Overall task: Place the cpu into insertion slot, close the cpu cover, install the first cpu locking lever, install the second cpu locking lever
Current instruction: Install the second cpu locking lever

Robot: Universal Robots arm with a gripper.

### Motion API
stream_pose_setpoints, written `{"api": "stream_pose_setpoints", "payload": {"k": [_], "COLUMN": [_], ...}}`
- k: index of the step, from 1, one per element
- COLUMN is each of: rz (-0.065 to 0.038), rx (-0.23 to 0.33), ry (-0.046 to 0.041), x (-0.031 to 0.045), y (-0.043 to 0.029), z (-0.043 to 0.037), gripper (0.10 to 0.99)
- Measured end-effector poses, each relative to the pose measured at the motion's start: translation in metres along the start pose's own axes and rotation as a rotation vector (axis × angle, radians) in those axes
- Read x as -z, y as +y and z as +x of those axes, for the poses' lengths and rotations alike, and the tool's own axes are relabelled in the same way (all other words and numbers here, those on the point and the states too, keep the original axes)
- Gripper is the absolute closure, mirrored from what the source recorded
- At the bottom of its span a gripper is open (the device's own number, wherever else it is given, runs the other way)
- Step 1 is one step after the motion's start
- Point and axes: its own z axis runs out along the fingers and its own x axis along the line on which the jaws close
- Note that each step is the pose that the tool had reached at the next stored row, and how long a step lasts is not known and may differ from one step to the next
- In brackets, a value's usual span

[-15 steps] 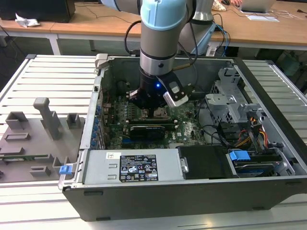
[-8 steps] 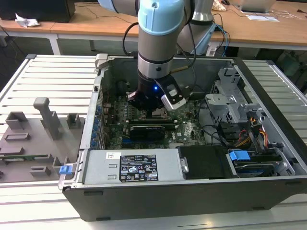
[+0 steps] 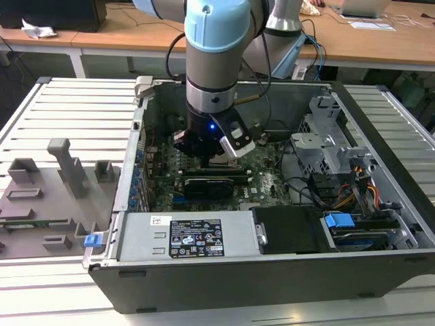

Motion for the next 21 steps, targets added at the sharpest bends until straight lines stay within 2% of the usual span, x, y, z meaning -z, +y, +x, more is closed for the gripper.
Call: {"api": "stream_pose_setpoints", "payload": {"k": [9, 14, 21], "rz": [-0.013, -0.032, -0.045], "rx": [0.000, 0.000, 0.000], "ry": [-0.0012, -0.0031, -0.0041], "x": [-0.0130, -0.0164, -0.0194], "y": [-0.0019, -0.0025, -0.0028], "z": [0.0002, 0.0015, 0.0052], "gripper": [0.980, 0.980, 0.980]}}
